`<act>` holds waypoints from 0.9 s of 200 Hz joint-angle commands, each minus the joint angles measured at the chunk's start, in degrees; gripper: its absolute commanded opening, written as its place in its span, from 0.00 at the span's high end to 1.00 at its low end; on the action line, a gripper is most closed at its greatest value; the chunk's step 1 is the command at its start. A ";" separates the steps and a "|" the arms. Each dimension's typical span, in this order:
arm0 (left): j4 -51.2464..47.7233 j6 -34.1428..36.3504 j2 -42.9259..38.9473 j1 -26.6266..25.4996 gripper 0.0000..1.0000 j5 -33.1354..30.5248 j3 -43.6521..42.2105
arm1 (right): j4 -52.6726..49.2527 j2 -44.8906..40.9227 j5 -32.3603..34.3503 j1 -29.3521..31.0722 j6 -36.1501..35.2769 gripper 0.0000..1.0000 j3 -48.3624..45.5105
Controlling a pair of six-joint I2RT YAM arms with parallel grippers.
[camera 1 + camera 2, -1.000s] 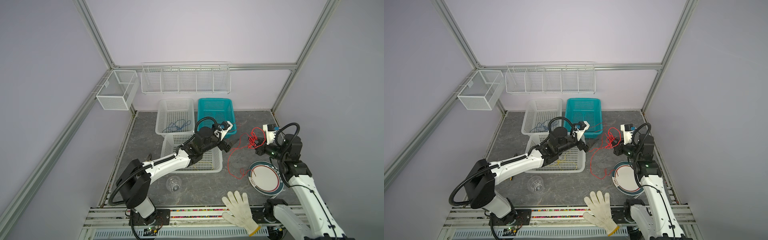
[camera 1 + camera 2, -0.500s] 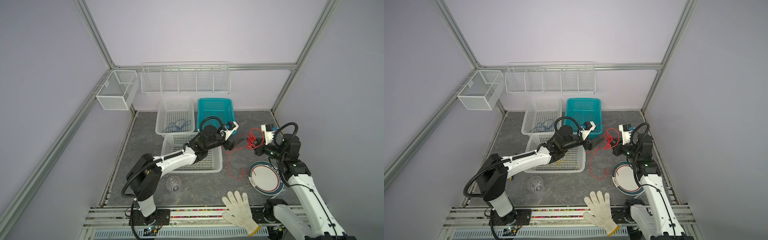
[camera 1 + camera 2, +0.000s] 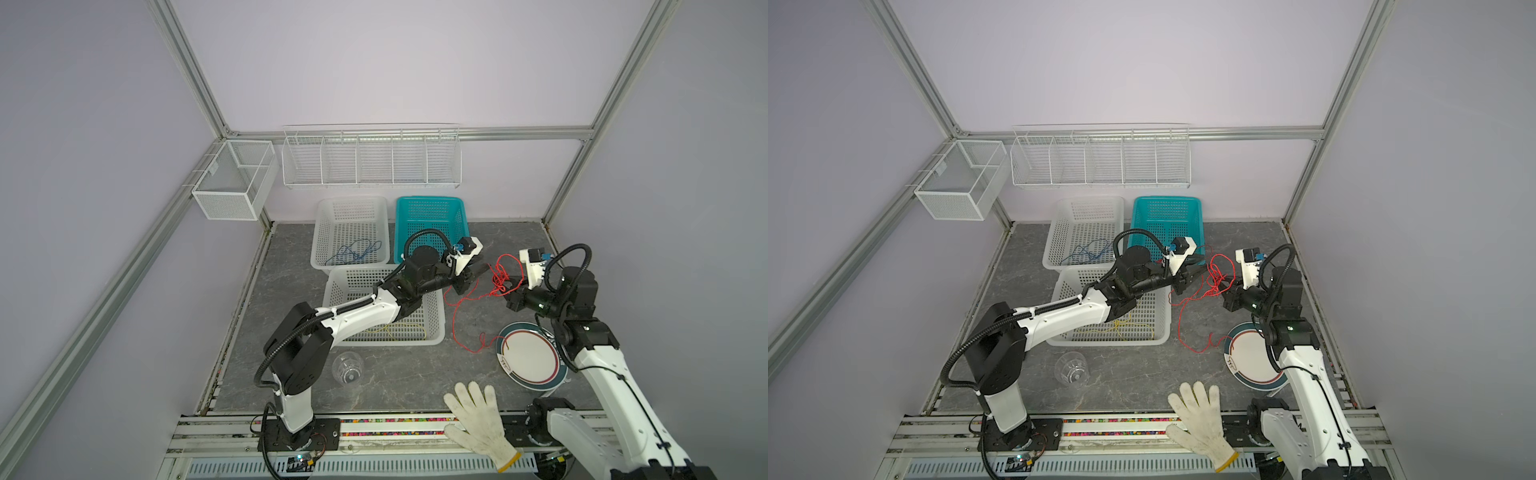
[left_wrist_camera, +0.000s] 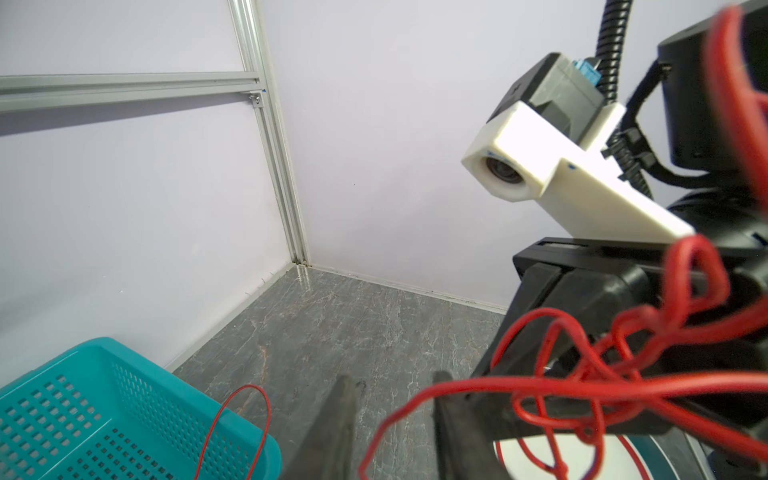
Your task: Untangle the cables
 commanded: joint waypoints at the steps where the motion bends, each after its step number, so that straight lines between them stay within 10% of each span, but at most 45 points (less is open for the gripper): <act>1: 0.95 -0.52 1.22 -0.23 0.81 1.55 2.14 | 0.20 0.24 0.24 0.53 -1.44 0.93 1.66; 21: 0.64 -0.89 1.49 -0.21 1.00 1.46 2.31 | -0.11 0.15 0.87 0.67 -1.63 0.93 1.75; 180: -23.76 -3.17 -3.57 1.81 1.00 -30.80 6.07 | 2.71 -15.61 22.50 0.90 2.61 0.93 -3.89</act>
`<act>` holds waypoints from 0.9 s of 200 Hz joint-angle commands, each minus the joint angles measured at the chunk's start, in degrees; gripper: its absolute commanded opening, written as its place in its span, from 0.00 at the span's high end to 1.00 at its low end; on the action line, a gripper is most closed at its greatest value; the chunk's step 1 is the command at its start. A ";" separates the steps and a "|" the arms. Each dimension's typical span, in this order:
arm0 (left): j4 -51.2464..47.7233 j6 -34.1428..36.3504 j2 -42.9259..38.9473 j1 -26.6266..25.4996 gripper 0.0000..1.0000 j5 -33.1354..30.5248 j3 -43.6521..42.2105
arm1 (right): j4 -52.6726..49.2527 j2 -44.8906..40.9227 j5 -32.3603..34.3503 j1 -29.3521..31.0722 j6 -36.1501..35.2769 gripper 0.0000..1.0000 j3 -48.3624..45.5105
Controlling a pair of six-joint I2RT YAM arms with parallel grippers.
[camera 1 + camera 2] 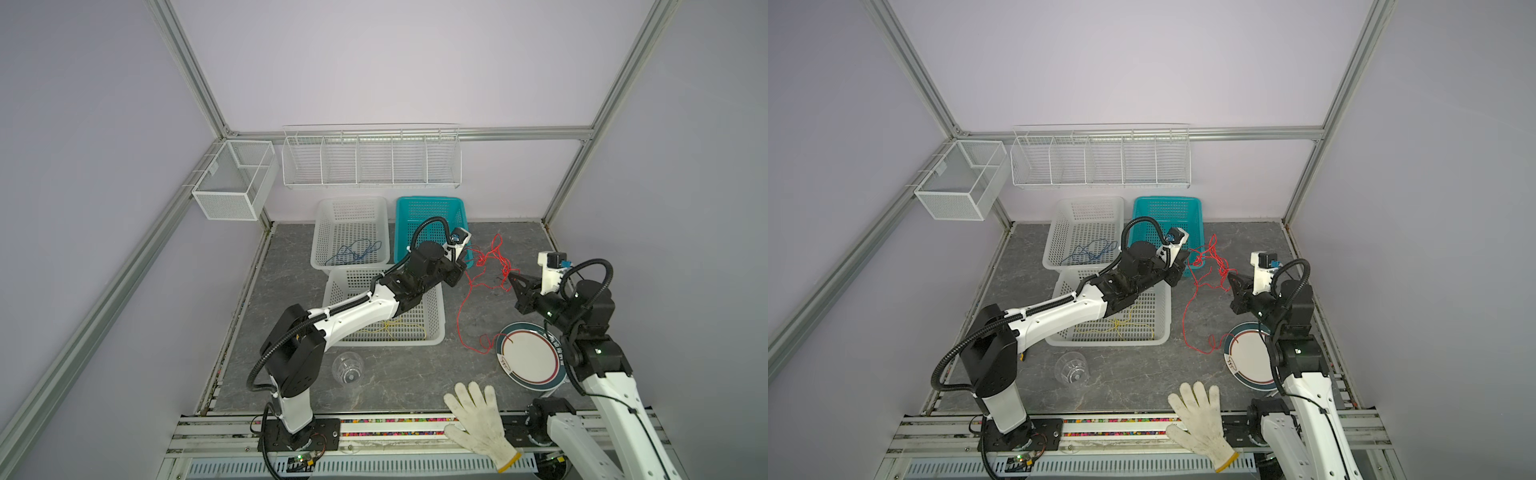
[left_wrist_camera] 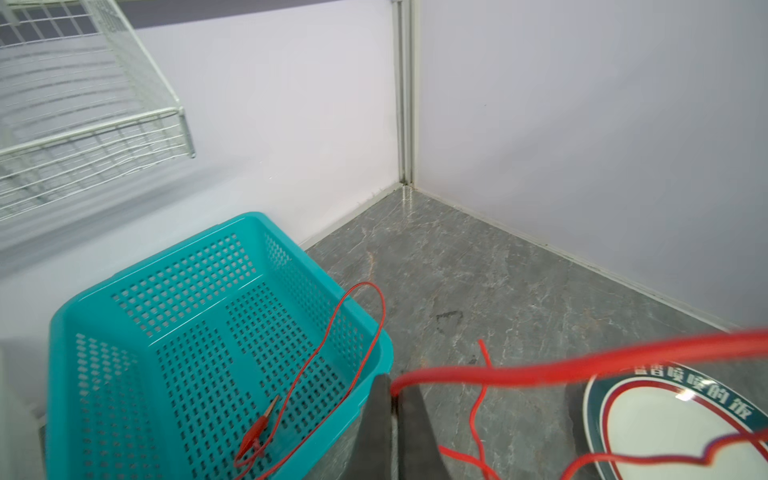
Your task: Untangle the cables
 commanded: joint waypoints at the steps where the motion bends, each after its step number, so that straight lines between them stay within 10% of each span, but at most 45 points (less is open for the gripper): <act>1: -5.20 -1.80 -1.78 1.51 1.00 -6.75 1.74 | 2.64 -3.84 7.23 0.31 2.01 0.93 -1.76; 117: -8.31 -3.21 -6.88 5.08 1.00 -15.84 0.01 | -4.74 -6.43 17.36 0.25 1.79 0.93 -3.28; 180: -6.88 -0.56 -5.73 4.55 1.00 -5.12 3.15 | 2.20 -1.84 -3.34 1.82 -0.75 0.93 -5.27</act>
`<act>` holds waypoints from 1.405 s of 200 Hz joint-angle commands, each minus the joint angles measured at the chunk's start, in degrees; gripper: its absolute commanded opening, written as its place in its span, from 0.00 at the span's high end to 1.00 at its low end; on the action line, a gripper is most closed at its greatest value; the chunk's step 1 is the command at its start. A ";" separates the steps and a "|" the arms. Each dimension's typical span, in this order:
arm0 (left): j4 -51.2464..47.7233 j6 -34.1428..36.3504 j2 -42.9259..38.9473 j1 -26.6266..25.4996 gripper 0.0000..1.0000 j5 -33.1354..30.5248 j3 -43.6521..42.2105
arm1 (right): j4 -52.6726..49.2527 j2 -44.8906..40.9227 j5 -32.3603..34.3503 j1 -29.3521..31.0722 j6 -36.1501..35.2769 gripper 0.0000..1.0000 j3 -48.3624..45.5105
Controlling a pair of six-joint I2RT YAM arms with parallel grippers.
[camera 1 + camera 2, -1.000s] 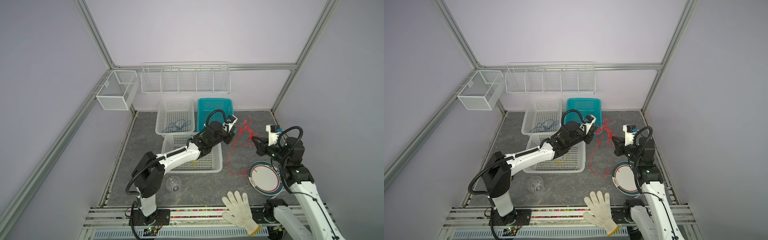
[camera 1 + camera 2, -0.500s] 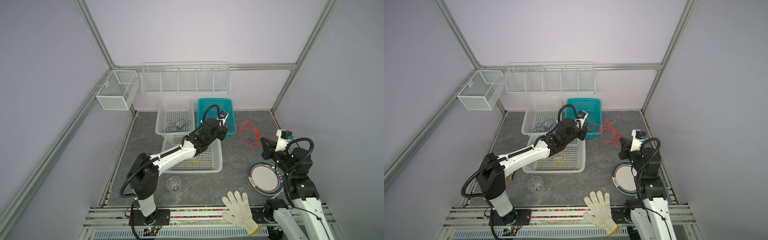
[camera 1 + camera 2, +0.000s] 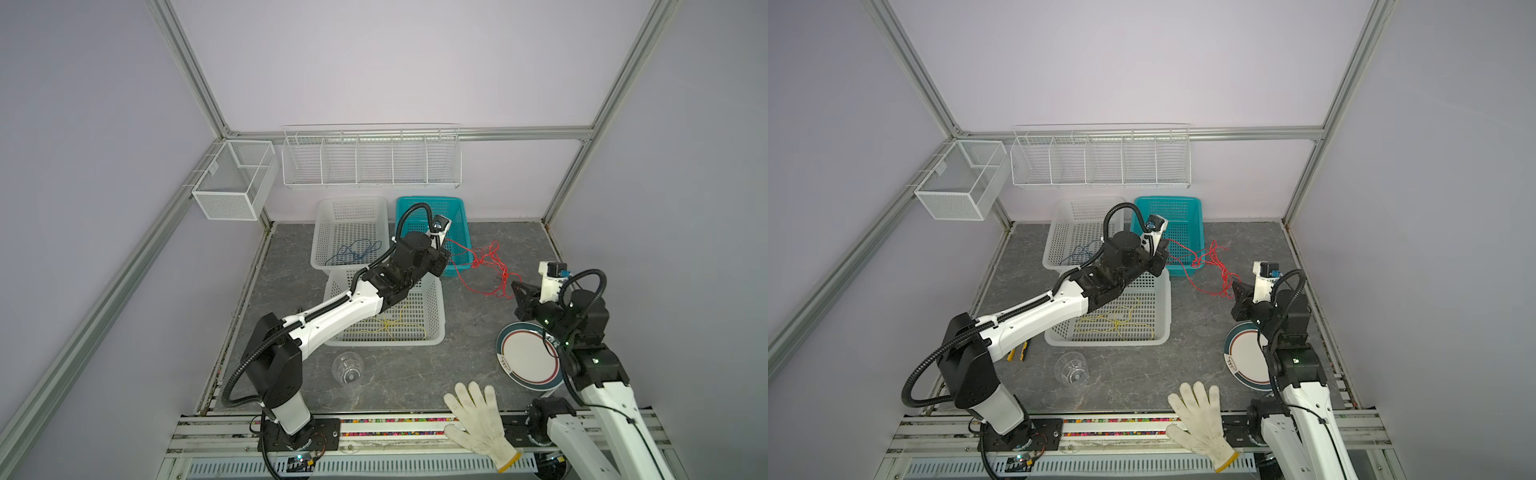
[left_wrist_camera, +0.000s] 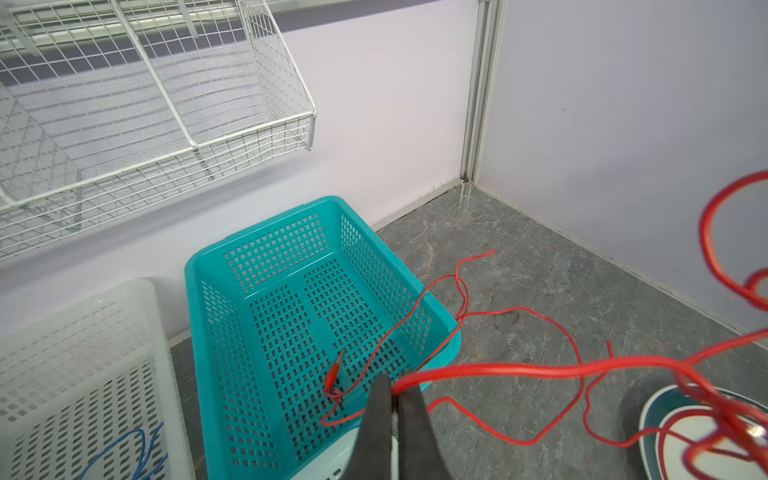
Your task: Untangle the cables
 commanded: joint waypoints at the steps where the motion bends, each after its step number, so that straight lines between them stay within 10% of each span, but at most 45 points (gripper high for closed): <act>1: 0.73 0.68 0.49 1.60 1.00 0.51 2.86 | 4.20 0.01 -8.40 0.32 -1.63 0.93 -0.96; 112: -4.50 0.71 8.63 1.49 1.00 1.78 11.72 | 2.82 4.05 -25.36 4.66 -5.01 0.93 4.48; 160: -5.29 -2.58 4.65 5.05 1.00 -5.11 8.19 | -0.68 2.25 -9.35 5.85 -4.03 0.93 2.68; 219: -5.54 -4.17 -3.94 9.00 1.00 -14.86 0.06 | -8.02 2.66 26.99 5.90 4.52 0.93 0.98; 281: -6.77 -6.74 -9.37 13.29 1.00 -17.50 -5.30 | -11.34 5.15 38.56 5.15 7.33 0.93 0.55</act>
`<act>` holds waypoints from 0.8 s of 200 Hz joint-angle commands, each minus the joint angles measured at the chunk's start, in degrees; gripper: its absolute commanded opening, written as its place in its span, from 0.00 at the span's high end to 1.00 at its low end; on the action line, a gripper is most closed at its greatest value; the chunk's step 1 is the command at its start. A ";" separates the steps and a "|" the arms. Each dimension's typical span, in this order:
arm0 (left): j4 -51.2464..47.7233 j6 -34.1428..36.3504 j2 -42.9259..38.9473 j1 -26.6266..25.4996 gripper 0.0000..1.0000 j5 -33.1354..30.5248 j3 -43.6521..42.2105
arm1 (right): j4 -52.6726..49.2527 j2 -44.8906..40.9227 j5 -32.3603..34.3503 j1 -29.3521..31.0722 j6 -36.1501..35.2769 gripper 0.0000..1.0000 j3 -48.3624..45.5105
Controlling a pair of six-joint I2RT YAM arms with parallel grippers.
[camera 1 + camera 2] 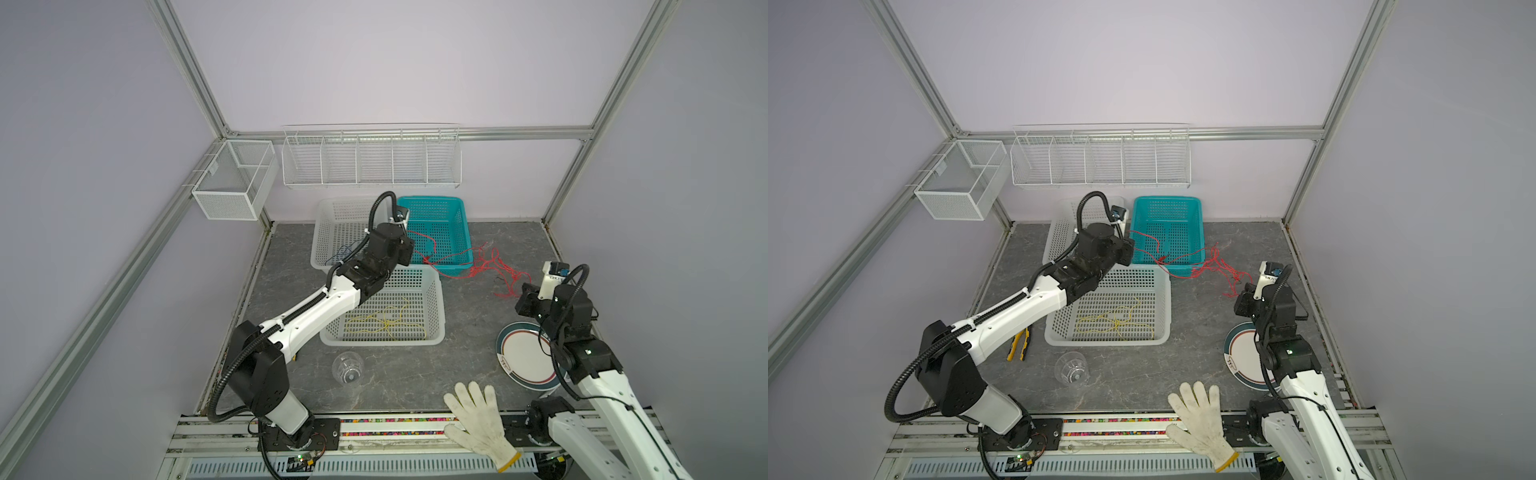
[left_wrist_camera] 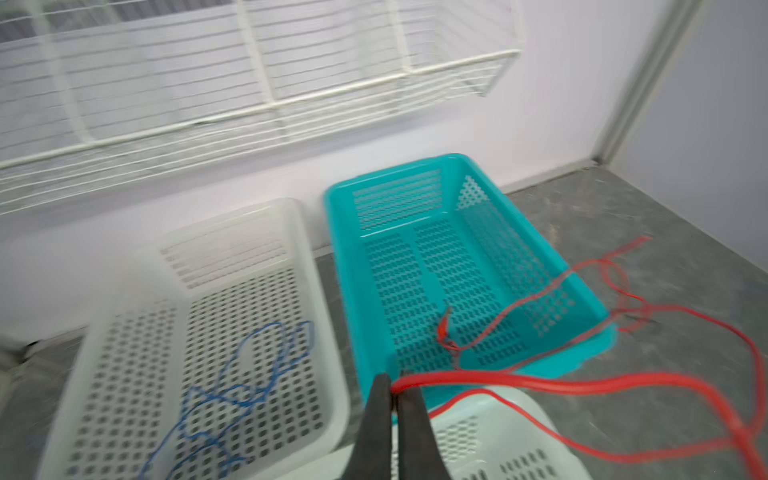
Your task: Untangle the cables
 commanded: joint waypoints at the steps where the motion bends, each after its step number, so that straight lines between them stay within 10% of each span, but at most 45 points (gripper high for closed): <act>1: 0.65 -2.24 -3.25 2.15 1.00 -6.52 -1.42 | -4.37 0.98 9.24 -0.49 1.82 0.93 -0.97; 118: 8.28 -1.01 -15.22 2.24 1.00 18.51 -12.18 | -0.40 5.29 5.91 -0.75 0.34 0.93 5.21; 160: 10.29 -0.98 -20.06 2.24 1.00 15.63 -16.14 | 2.43 9.74 2.41 -0.75 0.20 0.93 9.28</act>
